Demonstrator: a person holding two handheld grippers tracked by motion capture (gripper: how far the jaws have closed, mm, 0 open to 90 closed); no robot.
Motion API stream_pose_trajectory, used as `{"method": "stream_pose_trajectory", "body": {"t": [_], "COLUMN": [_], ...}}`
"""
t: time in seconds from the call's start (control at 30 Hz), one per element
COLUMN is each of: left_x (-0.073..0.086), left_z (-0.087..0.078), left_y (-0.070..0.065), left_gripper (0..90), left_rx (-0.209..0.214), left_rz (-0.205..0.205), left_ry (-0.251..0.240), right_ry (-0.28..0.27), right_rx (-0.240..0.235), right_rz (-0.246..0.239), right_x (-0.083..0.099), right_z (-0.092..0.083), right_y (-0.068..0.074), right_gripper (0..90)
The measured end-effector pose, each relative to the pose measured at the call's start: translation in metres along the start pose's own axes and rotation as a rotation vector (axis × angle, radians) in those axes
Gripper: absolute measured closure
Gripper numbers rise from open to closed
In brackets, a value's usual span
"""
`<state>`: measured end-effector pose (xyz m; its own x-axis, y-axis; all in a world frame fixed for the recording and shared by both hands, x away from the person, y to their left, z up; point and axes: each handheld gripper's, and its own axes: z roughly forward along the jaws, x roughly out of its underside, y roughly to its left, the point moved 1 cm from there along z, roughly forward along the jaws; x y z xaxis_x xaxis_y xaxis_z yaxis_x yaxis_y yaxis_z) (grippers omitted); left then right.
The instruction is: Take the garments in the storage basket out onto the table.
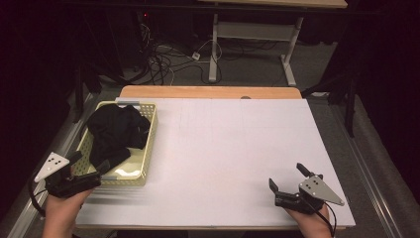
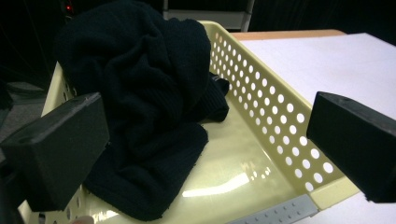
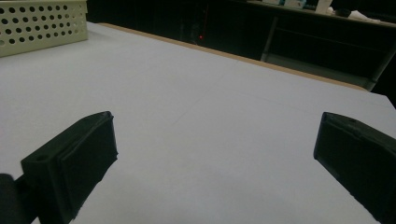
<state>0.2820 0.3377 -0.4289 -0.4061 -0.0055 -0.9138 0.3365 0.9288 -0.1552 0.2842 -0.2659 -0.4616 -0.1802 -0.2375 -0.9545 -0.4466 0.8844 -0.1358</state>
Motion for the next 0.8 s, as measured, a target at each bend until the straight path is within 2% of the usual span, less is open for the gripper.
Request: {"method": "stream_pose_trajectory", "body": {"t": [0.23, 0.3, 0.33, 0.47, 0.57, 0.67, 0.8], "left_x": [0.002, 0.001, 0.0, -0.001, -0.004, -0.007, -0.015], "left_z": [0.005, 0.006, 0.009, 0.014, 0.02, 0.024, 0.026], "left_y": [-0.001, -0.004, -0.006, -0.013, -0.022, -0.028, -0.035], "left_gripper": [0.0, 0.0, 0.0, 0.0, 0.0, 0.0, 0.0], "left_rx": [-0.025, -0.028, -0.014, -0.009, 0.019, 0.032, 0.033], "left_rz": [-0.026, -0.023, -0.014, 0.007, 0.02, 0.019, 0.029], "left_ry": [0.01, 0.007, 0.009, 0.016, 0.019, 0.024, 0.013], "right_ry": [0.007, 0.004, 0.008, 0.014, 0.03, 0.022, 0.013], "right_rx": [-0.016, -0.02, -0.023, -0.022, -0.017, -0.016, -0.02], "right_rz": [-0.003, -0.003, 0.003, 0.003, -0.045, -0.024, -0.023], "right_x": [0.0, 0.001, 0.001, -0.002, -0.004, -0.001, 0.002], "right_z": [0.002, 0.003, 0.004, 0.005, 0.001, -0.003, -0.005], "right_y": [0.006, 0.009, 0.011, 0.011, 0.01, 0.007, 0.009], "right_gripper": [0.1, 0.1, 0.1, 0.1, 0.1, 0.1, 0.1]}}
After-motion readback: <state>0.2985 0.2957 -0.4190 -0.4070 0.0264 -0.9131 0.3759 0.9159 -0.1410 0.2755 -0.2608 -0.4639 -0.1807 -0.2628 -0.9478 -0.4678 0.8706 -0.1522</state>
